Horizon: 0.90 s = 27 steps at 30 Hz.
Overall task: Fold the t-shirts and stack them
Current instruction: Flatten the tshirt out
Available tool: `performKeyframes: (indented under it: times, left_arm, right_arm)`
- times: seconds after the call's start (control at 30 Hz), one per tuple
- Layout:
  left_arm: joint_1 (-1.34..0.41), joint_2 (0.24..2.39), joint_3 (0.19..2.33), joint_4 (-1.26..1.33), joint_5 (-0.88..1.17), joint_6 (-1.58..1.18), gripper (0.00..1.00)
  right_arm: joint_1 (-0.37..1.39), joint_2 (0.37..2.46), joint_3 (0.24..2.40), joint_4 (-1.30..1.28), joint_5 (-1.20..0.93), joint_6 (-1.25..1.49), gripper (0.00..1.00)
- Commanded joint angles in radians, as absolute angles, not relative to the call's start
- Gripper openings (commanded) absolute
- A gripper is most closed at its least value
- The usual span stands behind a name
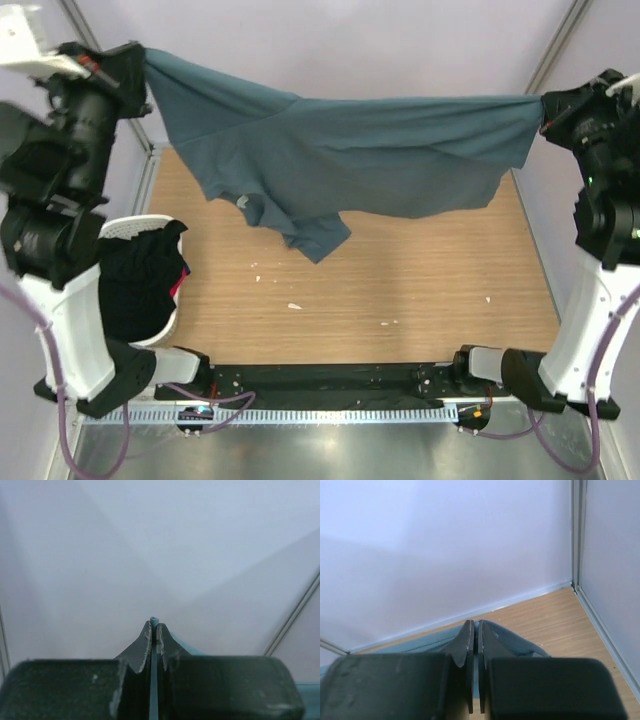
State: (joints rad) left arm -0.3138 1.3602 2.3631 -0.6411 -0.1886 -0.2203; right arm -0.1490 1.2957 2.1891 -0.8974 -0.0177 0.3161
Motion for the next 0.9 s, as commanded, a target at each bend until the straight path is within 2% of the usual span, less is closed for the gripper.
performKeyframes:
  times: [0.0, 0.23, 0.5, 0.7, 0.87]
  left_arm:
    - [-0.304, 1.246, 2.378, -0.633, -0.153, -0.204, 0.0]
    - [-0.304, 1.1, 2.378, -0.724, -0.152, -0.238, 0.0]
    - [-0.305, 1.002, 2.376, -0.695, -0.153, -0.278, 0.0]
    - [-0.336, 1.15, 2.437, -0.722, -0.195, -0.239, 0.0]
    - [-0.353, 1.351, 2.474, -0.752, -0.297, -0.178, 0.0]
  right_arm:
    - [-0.134, 1.201, 2.152, -0.839, -0.031, 0.311, 0.01]
    - [-0.022, 1.103, 2.22, -0.899, 0.055, 0.301, 0.01]
    - [-0.015, 1.011, 2.27, -0.963, 0.04, 0.318, 0.01]
    - [-0.025, 1.049, 2.322, -1.015, 0.152, 0.307, 0.01]
    - [-0.025, 1.19, 2.313, -1.055, 0.196, 0.304, 0.01]
